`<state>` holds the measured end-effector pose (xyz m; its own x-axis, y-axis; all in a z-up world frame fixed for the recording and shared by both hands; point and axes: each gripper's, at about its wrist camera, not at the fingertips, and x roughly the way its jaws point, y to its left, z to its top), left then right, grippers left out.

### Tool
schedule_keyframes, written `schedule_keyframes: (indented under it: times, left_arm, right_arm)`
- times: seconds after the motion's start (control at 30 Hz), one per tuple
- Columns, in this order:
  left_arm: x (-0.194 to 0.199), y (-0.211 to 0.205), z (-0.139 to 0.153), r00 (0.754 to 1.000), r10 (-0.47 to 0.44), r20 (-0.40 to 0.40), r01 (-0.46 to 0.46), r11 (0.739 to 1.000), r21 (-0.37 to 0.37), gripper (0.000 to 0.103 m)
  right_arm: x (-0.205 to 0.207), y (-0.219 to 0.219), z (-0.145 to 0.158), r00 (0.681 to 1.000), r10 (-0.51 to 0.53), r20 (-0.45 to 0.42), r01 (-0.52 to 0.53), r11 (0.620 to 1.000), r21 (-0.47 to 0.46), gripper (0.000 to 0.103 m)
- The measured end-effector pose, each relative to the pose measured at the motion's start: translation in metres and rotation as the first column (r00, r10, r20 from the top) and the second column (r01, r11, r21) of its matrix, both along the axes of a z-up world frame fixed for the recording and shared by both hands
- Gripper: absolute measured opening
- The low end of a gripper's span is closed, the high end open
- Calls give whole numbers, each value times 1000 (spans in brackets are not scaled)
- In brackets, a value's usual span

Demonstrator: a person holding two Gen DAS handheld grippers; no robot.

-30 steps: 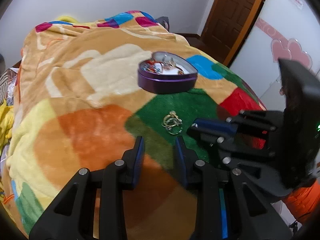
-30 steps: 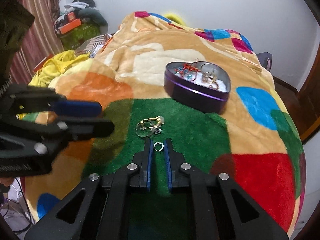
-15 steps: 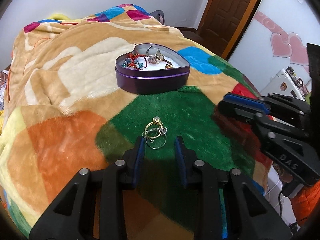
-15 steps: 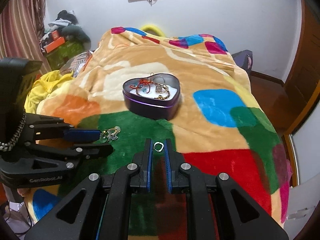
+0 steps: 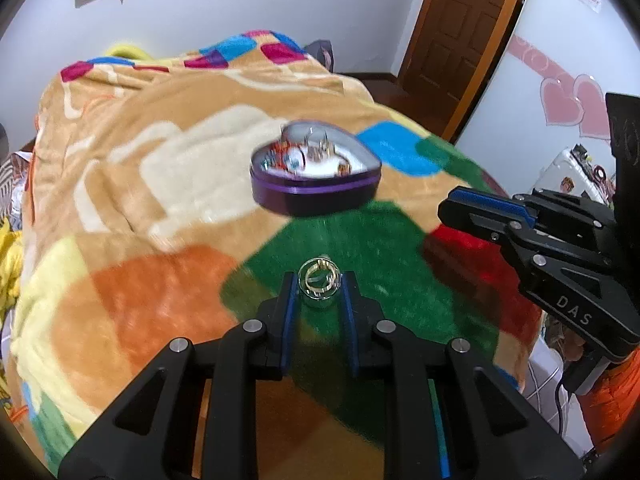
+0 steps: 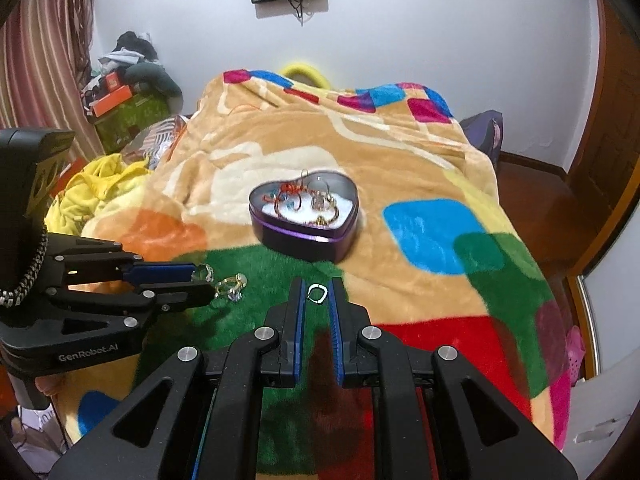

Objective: Organize jewelry

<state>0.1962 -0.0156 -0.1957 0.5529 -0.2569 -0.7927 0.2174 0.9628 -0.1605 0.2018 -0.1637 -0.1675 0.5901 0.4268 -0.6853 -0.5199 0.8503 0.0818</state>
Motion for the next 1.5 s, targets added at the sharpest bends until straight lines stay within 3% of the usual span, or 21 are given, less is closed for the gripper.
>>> schedule_keyframes:
  times: [0.37,0.7,1.07,1.5]
  left_arm:
    - [11,8,46,992,17,127,-16,1000,-8,21]
    - [34,10,64,983,17,184,-13,1000,-25,21]
    - [67,14,40,991,17,134,-12,999,-35,21]
    - [82,9,11,997,-8,80,11,999,-34,21]
  right_arm:
    - [8,-1,33,996,-22,89,19,999,38,10]
    - [26,4,52,990,-34,140,22,996,87,10]
    - [54,20,41,994,-10,110,-1,995,101,10]
    - [84,27,0,998,20,-61,-13,994,108,10]
